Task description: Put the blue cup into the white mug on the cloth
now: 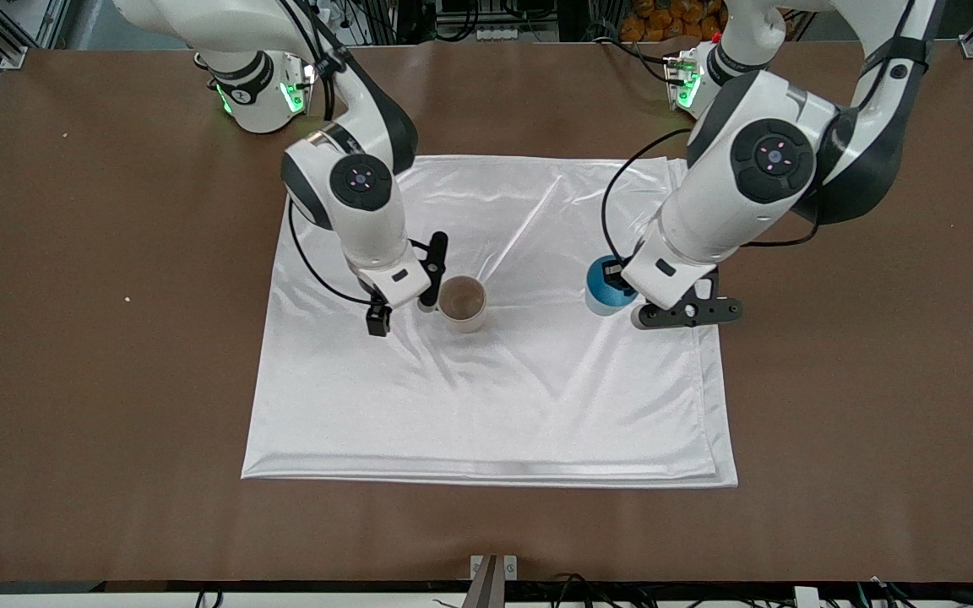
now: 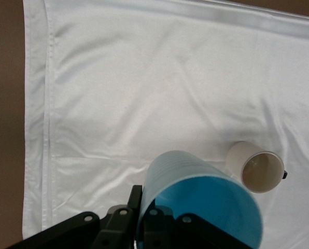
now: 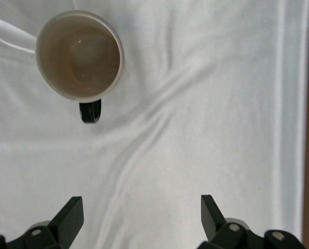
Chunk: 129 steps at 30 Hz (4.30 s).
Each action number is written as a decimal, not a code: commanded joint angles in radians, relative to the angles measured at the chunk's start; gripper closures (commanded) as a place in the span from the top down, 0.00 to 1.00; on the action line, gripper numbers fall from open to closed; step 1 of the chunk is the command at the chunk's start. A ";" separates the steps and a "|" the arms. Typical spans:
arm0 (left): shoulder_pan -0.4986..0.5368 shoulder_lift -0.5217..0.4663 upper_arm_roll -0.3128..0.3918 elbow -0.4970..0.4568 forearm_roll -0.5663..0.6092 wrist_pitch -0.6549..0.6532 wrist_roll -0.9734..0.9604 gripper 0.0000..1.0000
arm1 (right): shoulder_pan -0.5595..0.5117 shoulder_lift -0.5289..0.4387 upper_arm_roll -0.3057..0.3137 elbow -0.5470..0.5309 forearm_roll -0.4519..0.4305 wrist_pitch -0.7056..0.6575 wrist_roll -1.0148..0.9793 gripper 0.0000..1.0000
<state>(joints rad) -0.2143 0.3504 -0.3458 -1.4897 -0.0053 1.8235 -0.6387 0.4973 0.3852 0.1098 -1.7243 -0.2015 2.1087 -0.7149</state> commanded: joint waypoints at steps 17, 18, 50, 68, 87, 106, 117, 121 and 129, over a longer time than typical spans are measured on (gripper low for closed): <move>-0.220 0.124 0.010 0.012 0.099 0.183 -0.367 0.00 | -0.149 -0.302 0.011 -0.037 -0.001 -0.214 0.018 1.00; -0.224 0.130 0.010 0.012 0.100 0.192 -0.374 0.00 | -0.155 -0.313 0.011 -0.035 0.002 -0.223 0.018 1.00; -0.453 0.314 0.123 0.098 0.185 0.304 -0.608 0.00 | -0.503 -0.427 0.010 0.063 0.088 -0.512 0.022 1.00; -0.471 0.357 0.139 0.098 0.185 0.367 -0.608 0.00 | -0.588 -0.376 0.010 0.075 0.096 -0.501 0.420 1.00; -0.490 0.372 0.139 0.092 0.185 0.367 -0.607 0.20 | -0.675 -0.382 0.014 0.054 0.274 -0.457 0.723 1.00; -0.485 0.311 0.171 0.097 0.229 0.362 -0.596 1.00 | -0.646 -0.397 0.021 0.060 0.232 -0.447 0.792 1.00; -0.476 0.167 0.260 0.095 0.231 0.257 -0.573 1.00 | -0.611 -0.401 0.002 0.061 0.186 -0.447 0.793 1.00; -0.478 0.115 0.275 0.097 0.223 0.177 -0.570 1.00 | -0.537 -0.402 -0.077 0.060 0.186 -0.449 0.793 1.00; -0.426 0.052 0.284 0.097 0.222 0.091 -0.467 1.00 | -0.528 -0.401 -0.104 0.060 0.194 -0.449 0.793 1.00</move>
<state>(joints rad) -0.6731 0.4503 -0.0664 -1.3705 0.1972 1.9562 -1.1807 -0.0417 -0.0039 0.0226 -1.6665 0.0049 1.6656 0.0602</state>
